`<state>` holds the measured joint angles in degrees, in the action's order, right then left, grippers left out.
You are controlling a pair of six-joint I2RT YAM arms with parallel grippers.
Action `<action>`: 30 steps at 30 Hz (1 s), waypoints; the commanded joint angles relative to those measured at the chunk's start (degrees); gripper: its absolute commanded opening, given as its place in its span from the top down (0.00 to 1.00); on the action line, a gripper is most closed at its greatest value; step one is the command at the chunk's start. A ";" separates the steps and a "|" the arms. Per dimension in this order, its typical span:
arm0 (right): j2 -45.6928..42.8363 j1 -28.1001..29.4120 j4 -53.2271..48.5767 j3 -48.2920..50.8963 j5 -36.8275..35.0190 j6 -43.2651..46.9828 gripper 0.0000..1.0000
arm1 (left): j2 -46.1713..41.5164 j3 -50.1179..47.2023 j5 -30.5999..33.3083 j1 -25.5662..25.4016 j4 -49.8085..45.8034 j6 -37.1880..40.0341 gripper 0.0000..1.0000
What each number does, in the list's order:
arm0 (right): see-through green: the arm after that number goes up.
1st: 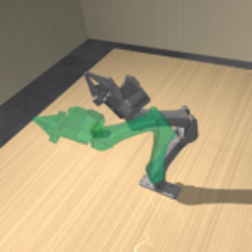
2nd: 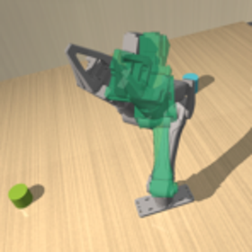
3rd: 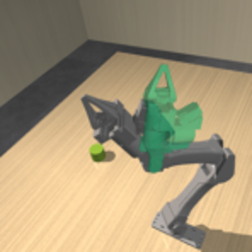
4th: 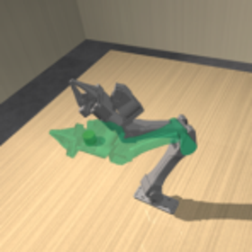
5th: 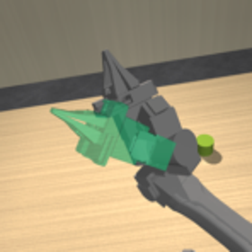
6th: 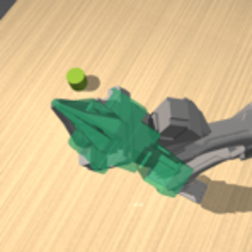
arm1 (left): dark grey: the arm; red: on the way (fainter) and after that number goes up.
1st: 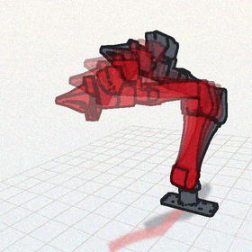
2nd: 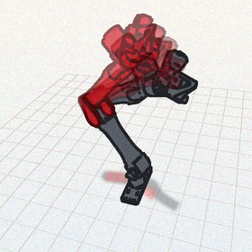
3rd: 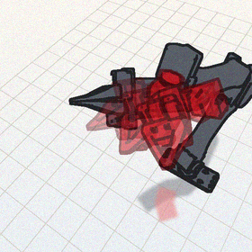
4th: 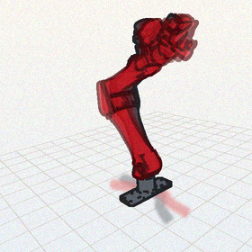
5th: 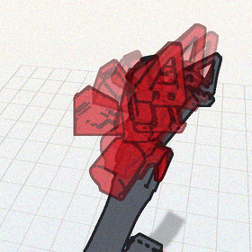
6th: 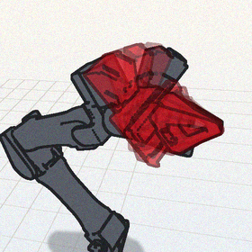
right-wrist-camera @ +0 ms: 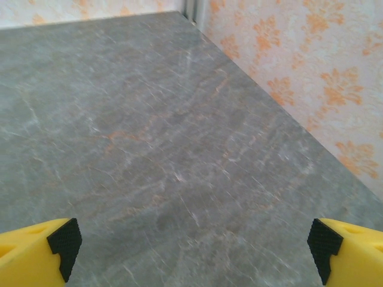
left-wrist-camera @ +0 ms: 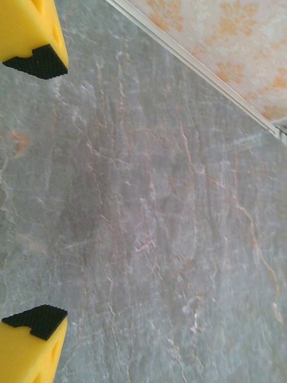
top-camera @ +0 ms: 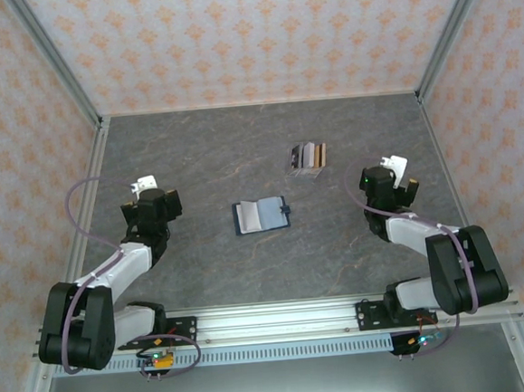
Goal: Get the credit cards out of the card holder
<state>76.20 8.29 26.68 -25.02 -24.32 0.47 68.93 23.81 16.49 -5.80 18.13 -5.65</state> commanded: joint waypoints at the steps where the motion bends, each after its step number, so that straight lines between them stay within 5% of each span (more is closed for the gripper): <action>1: 1.01 -1.15 9.65 1.61 8.08 2.99 0.00 | 1.90 -2.64 -3.66 1.18 14.22 3.19 0.00; 9: 7.51 -3.64 20.71 4.01 16.00 3.44 0.00 | 7.85 -3.10 -8.20 1.91 23.43 6.02 0.00; 15: 9.92 -3.81 19.91 2.49 16.36 3.46 0.00 | 16.50 0.09 -10.28 3.54 25.21 5.37 0.00; 30: 11.03 -5.31 17.98 1.11 17.33 1.77 0.00 | 16.77 0.42 -9.53 2.81 24.82 6.16 0.00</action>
<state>86.91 3.18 43.99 -22.61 -7.49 3.07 85.67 22.57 6.72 -2.63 41.45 -0.95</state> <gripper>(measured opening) 0.995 0.999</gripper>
